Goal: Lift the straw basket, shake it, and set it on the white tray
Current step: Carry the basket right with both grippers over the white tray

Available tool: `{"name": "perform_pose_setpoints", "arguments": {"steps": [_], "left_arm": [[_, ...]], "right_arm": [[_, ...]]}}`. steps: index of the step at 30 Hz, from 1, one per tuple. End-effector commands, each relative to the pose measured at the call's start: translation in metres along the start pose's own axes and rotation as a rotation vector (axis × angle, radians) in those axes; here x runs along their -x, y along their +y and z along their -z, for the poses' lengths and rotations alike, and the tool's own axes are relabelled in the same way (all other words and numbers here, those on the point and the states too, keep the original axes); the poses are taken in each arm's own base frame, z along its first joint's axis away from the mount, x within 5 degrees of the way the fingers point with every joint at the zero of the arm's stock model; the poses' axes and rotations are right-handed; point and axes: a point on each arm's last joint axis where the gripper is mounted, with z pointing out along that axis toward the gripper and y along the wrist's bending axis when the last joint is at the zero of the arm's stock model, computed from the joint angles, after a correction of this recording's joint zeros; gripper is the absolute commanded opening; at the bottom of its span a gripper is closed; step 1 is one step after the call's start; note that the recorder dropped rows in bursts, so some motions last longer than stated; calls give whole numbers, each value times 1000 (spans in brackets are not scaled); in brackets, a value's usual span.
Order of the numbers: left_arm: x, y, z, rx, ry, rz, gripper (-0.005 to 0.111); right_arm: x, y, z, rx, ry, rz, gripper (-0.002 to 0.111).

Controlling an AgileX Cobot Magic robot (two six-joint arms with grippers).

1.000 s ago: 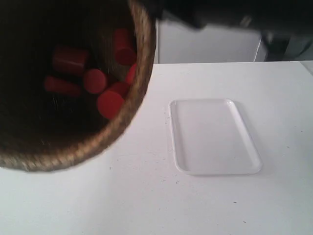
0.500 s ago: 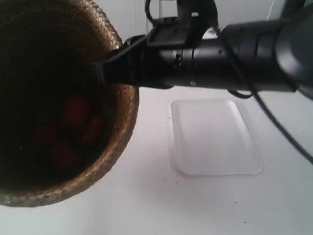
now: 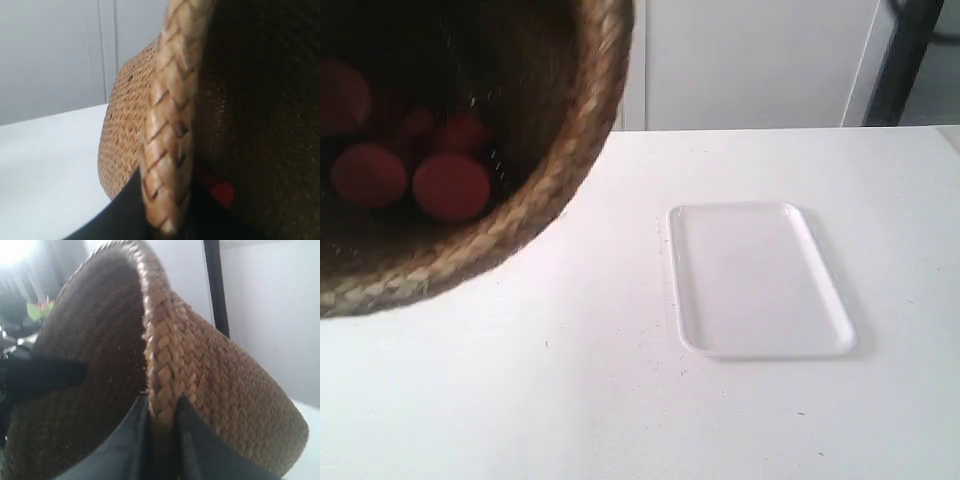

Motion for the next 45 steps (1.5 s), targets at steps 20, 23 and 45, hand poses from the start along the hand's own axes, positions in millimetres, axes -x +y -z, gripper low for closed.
{"name": "perform_pose_setpoints", "arguments": {"steps": [20,23,45], "left_arm": [[-72,8,-50,-80,247,130,0],[-64,2,-49,-139,185,166,0],[-10,-28,-134,-401,355,98,0]], "right_arm": [[-93,-18,-45,-86,213,12,0],[-64,-11,-29,-73,96,19,0],[-21,-104,47,-911,148,157,0]]}}
